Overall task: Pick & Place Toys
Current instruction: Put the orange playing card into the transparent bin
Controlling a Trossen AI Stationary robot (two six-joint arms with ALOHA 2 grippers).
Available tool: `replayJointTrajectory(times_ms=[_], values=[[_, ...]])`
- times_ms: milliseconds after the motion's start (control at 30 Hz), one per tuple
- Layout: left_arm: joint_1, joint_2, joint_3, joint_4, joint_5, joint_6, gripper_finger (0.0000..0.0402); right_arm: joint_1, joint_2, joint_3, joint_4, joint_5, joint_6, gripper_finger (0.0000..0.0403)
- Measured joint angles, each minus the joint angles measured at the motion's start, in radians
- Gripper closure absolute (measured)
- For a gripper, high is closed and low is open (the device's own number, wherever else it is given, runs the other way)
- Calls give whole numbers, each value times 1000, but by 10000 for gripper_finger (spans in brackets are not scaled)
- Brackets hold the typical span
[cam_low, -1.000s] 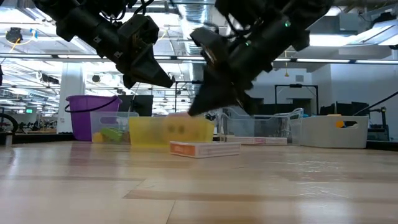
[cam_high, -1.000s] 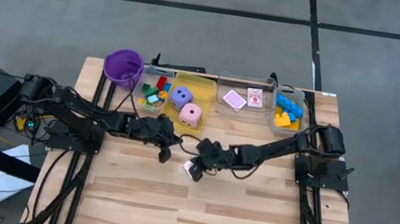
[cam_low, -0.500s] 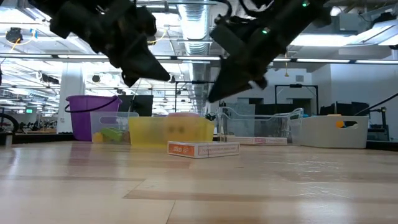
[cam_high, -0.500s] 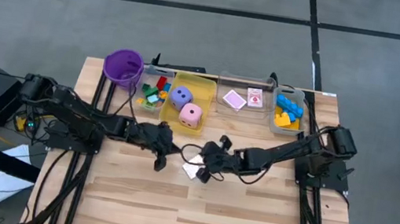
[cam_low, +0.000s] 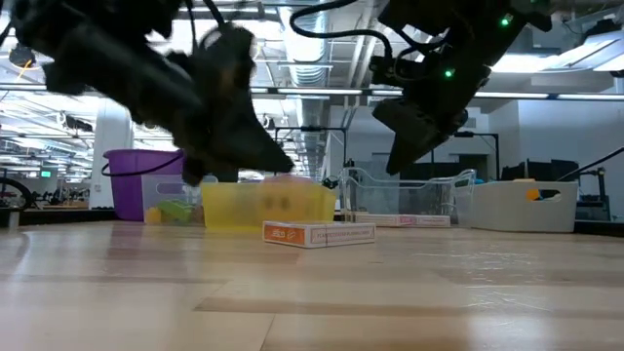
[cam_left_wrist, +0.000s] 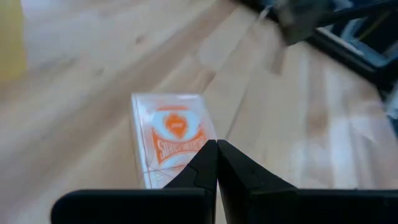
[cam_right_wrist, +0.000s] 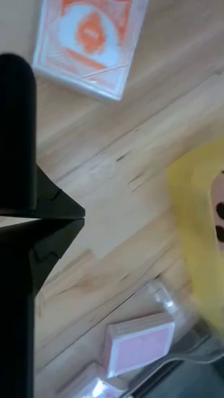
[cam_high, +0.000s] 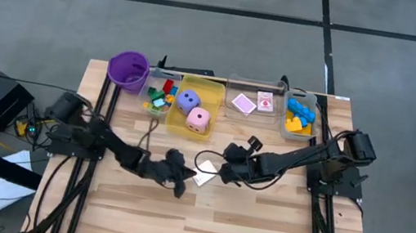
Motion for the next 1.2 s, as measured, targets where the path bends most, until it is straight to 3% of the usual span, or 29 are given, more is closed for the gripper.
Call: replayJointTrajectory(times_ms=[167, 333, 567, 800, 1200], values=[[2, 140, 91, -5, 16, -54, 402, 1, 0, 0, 51, -2, -92, 403], [2, 201, 170, -78, 40, -57, 402, 18, -1, 0, 76, -58, -121, 403], [2, 200, 193, -225, 48, -105, 402, 54, -1, 0, 126, -182, -194, 403], [3, 199, 192, -242, 81, -99, 402, 72, -1, -89, 357, -295, -290, 403], [9, 201, 190, -250, 105, -94, 402, 39, -1, -150, 473, -290, -274, 403]])
